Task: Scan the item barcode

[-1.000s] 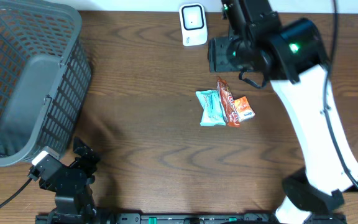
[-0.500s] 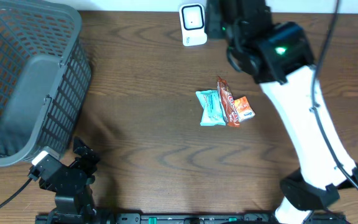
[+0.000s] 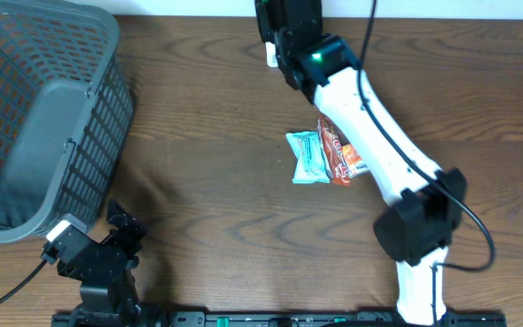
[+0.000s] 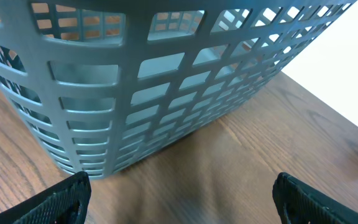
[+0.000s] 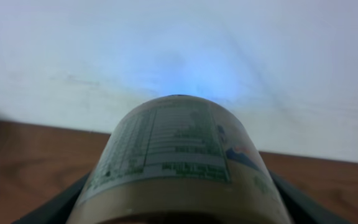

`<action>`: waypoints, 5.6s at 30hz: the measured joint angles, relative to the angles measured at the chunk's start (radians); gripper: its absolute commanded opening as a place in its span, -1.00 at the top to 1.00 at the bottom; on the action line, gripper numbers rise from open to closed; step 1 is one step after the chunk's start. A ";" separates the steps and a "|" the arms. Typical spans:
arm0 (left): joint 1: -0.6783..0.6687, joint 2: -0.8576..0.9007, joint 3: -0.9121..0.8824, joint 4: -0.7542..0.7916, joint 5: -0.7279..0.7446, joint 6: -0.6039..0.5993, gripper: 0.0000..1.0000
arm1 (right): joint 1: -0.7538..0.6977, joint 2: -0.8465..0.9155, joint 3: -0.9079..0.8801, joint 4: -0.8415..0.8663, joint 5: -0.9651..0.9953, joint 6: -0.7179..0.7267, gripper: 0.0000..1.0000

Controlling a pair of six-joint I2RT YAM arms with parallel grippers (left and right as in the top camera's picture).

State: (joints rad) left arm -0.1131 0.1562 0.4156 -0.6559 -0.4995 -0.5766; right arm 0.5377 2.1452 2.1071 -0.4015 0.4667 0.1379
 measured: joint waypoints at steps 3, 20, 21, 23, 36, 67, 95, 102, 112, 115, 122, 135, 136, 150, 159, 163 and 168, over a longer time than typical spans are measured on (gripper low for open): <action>0.000 0.000 0.000 0.000 0.000 0.000 -0.87 | -0.012 0.068 -0.003 0.118 0.002 -0.020 0.22; 0.000 0.000 0.000 0.000 0.000 0.000 -0.86 | -0.070 0.382 -0.005 0.636 -0.077 -0.196 -0.07; 0.000 0.000 0.000 0.000 0.000 0.000 -0.86 | -0.070 0.397 -0.005 0.657 -0.082 -0.212 -0.06; 0.000 0.000 0.000 0.000 0.000 0.000 -0.87 | -0.070 0.417 -0.005 0.675 -0.090 -0.238 -0.06; 0.000 0.000 0.000 0.000 0.000 0.000 -0.86 | -0.074 0.450 -0.009 0.639 -0.103 -0.296 -0.02; 0.000 0.000 0.000 0.000 0.000 0.000 -0.86 | -0.609 0.011 -0.005 -0.732 -0.071 0.089 0.03; 0.000 0.000 0.000 0.000 0.000 0.000 -0.87 | -1.270 0.223 -0.116 -0.701 -0.237 0.213 -0.09; 0.000 0.000 0.000 0.000 0.000 0.000 -0.86 | -1.336 0.208 -0.118 -0.705 -0.243 0.193 -0.98; 0.000 0.000 0.000 -0.001 0.000 0.000 -0.86 | -1.317 -0.169 -0.116 -0.697 -0.398 0.209 -0.99; 0.000 0.000 0.000 -0.001 0.000 0.000 -0.86 | -1.236 -0.282 -0.109 -0.708 -0.516 0.215 -0.98; 0.000 0.000 0.000 0.000 0.000 0.000 -0.86 | -0.858 -0.342 -0.105 -0.838 -0.648 0.218 -0.99; 0.000 0.000 0.000 -0.001 0.000 0.000 -0.86 | -0.253 -0.174 -0.105 -0.903 -0.555 0.236 -0.97; 0.000 0.000 0.000 -0.001 0.000 0.000 -0.86 | -0.203 -0.145 -0.105 -0.911 -0.515 0.254 -0.90; 0.000 0.000 0.000 0.000 0.000 0.000 -0.86 | 0.090 0.148 -0.108 -0.949 -0.240 0.458 -0.72; 0.000 0.000 0.000 0.000 0.000 0.000 -0.86 | 0.101 0.184 -0.108 -0.953 -0.145 0.485 -0.34; 0.000 0.000 0.000 -0.001 0.000 0.000 -0.86 | 0.102 0.225 -0.108 -0.961 -0.135 0.490 -0.24; 0.000 0.000 0.000 -0.001 0.000 0.000 -0.86 | 0.103 0.245 -0.129 -0.942 -0.109 0.496 -0.16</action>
State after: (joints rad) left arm -0.1131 0.1562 0.4152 -0.6567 -0.4995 -0.5766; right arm 0.6411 2.3905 1.9781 -1.3434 0.3573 0.6334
